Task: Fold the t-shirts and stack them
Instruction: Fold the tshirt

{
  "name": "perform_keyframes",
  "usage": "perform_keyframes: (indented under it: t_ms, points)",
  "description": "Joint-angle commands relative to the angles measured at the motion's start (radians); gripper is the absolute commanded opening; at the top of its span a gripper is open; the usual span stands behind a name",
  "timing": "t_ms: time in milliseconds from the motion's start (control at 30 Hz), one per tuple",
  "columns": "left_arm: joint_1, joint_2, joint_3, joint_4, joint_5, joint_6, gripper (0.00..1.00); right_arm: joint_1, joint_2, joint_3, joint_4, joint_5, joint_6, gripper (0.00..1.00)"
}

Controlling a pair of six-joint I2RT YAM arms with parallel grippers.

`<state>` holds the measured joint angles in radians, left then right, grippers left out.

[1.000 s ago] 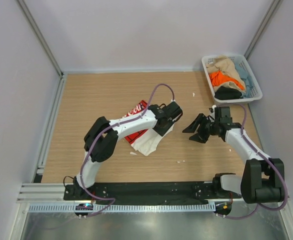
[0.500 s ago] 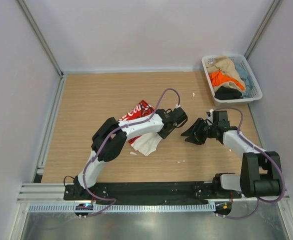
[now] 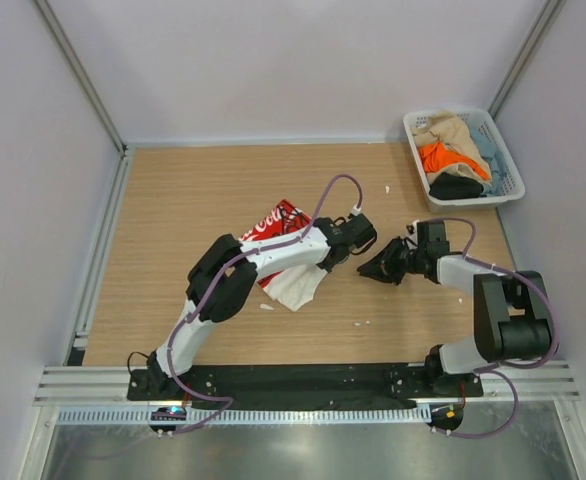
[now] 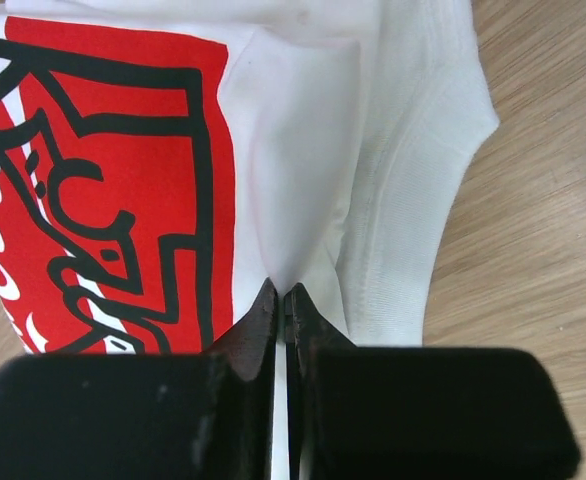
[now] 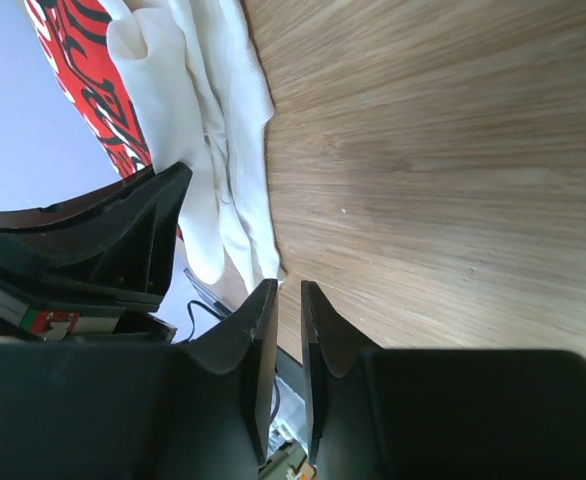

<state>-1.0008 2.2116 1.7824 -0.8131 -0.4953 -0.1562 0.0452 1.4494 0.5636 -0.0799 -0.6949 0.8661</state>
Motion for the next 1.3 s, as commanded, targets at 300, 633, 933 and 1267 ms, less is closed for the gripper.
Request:
perform_keyframes:
  t_ms: [300,633,933,1267]
  points:
    - [0.014,-0.082,0.095,-0.031,0.037,-0.039,0.0,0.18,0.181,0.032,0.472,0.072,0.273,0.01]
    - [0.036,-0.121,0.094,-0.043,0.055,-0.06,0.0,0.231,0.347,0.172,0.557,0.133,0.303,0.01]
    - [0.048,-0.093,0.199,-0.075,0.087,-0.066,0.0,0.274,0.47,0.235,0.525,0.19,0.258,0.01]
    - [0.05,-0.029,0.295,-0.11,0.181,-0.095,0.0,0.28,0.479,0.24,0.47,0.219,0.243,0.01]
